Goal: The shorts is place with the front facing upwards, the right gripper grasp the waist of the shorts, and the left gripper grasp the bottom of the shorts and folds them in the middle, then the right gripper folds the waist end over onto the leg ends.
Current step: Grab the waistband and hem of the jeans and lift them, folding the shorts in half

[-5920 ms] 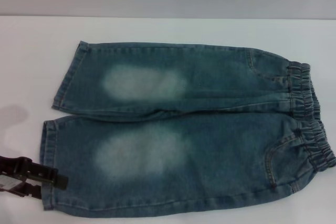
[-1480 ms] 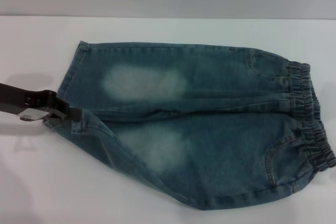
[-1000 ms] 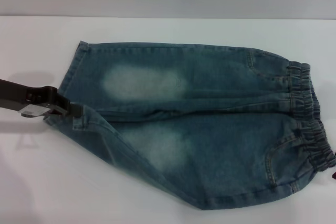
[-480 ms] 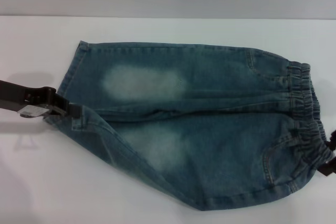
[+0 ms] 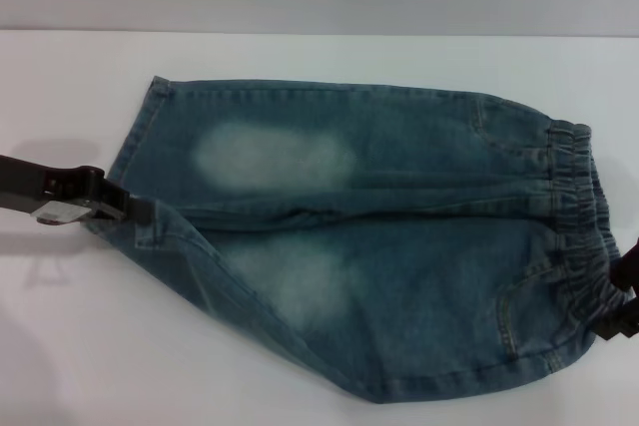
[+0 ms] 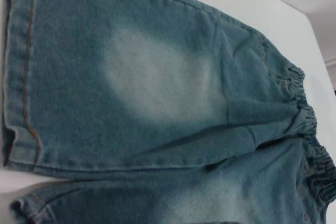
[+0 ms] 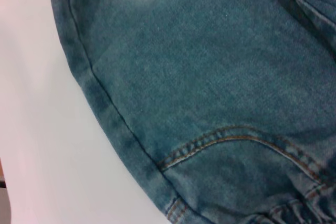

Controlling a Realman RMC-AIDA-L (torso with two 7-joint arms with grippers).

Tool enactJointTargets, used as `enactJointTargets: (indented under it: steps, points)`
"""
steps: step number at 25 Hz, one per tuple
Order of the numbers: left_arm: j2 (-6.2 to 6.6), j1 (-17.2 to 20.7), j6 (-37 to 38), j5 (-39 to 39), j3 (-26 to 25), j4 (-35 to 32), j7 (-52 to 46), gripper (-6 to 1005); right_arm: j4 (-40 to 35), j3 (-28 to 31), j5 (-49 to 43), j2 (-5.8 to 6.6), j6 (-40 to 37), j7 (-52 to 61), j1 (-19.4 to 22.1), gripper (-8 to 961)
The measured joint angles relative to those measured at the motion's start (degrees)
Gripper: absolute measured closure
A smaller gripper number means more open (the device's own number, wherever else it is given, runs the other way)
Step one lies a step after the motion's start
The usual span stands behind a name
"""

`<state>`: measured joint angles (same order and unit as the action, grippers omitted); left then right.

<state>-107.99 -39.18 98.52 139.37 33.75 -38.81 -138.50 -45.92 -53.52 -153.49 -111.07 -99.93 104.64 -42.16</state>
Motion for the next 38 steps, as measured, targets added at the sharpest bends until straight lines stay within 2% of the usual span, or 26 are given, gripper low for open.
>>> enactJointTargets:
  steps: [3, 14, 16, 22, 26, 28, 31, 36, 38]
  points:
    - [0.02, -0.1, -0.1, -0.1, 0.0, -0.1, 0.0, 982, -0.3, 0.1, -0.2, -0.01, 0.3, 0.0, 0.3, 368]
    - [0.22, -0.6, -0.7, -0.9, -0.7, -0.4, -0.2, 982, -1.3, 0.5, -0.3, 0.0, 2.2, -0.2, 1.6, 803]
    - [0.39, -0.6, -1.5, -1.3, -0.8, -0.4, -0.4, 982, -2.4, 1.3, 0.4, -0.05, 2.5, -0.3, 2.3, 947]
    - [0.94, -0.6, -5.1, -1.7, -4.4, -0.4, -0.6, 982, -3.8, 10.4, 8.3, 0.13, 2.7, -0.5, 4.2, 947]
    - [1.12, -0.6, -9.3, -2.5, -7.1, -0.4, -0.7, 981, -3.6, 15.2, 16.6, -0.45, 3.1, -0.7, 7.0, 947]
    - [1.13, -0.6, -10.8, -3.3, -7.5, -0.4, -0.7, 981, -3.2, 16.8, 21.4, -1.03, 4.7, -0.7, 8.7, 947]
    - [0.96, -0.6, -14.4, -4.4, -7.6, -0.3, -0.8, 981, -2.4, 18.3, 27.9, -2.52, 8.8, -1.2, 11.5, 948]
    - [-0.99, -0.6, -22.3, -6.3, -7.3, -0.2, 0.7, 981, 0.3, 19.3, 37.5, -5.25, 18.4, -4.5, 15.6, 948]
    - [-1.75, -0.6, -24.8, -7.4, -7.0, 0.0, 2.1, 981, 2.1, 19.5, 38.6, -5.68, 21.5, -5.5, 16.0, 948]
